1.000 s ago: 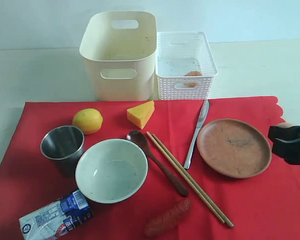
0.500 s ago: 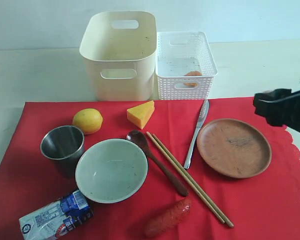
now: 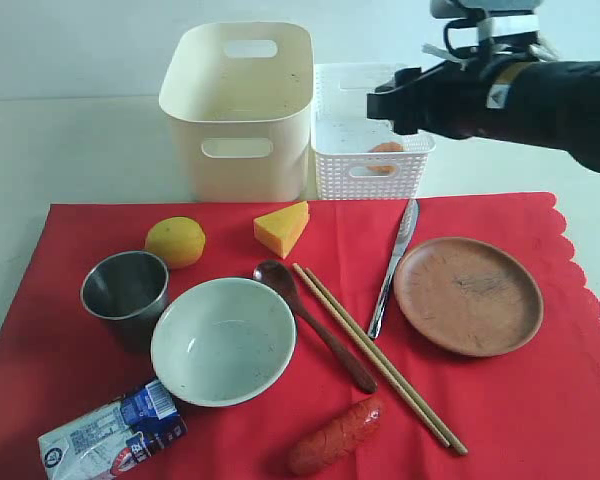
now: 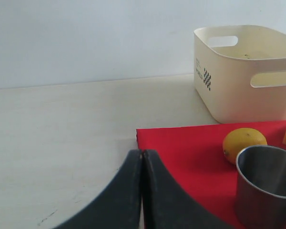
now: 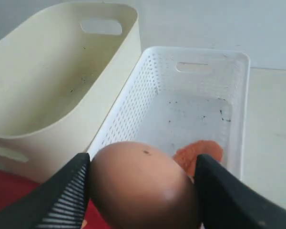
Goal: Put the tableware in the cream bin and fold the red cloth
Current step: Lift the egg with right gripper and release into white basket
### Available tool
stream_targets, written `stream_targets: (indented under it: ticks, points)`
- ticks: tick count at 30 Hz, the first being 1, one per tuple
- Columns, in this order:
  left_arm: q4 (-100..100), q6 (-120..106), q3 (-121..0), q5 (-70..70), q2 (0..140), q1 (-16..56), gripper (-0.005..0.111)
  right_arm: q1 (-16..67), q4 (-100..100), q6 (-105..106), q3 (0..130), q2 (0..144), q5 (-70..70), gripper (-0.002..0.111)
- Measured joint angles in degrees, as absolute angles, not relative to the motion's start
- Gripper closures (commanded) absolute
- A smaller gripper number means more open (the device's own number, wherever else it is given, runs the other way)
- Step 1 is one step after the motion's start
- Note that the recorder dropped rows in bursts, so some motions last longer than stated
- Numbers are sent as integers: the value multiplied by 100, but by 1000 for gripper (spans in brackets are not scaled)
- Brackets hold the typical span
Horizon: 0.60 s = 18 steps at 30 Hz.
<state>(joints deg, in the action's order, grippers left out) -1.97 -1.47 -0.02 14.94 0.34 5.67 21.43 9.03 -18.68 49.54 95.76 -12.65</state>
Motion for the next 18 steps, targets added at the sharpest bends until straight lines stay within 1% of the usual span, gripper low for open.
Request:
stream_targets:
  ticks: [3,10,15,18]
  points:
    - [-197,-147,-2,1494,34,567,104,2143,903,-1830,5605,10248,-1217,106]
    - [-197,-147,-2,1494,34,567,104,2143,1020,-1686,7006,11471,-423,90]
    - [-197,-147,-2,1494,34,567,104,2143,1040,-1613,7575,11933,0,75]
    - [-197,-147,-2,1494,34,567,104,2143,1040,-1605,7688,12073,80,65]
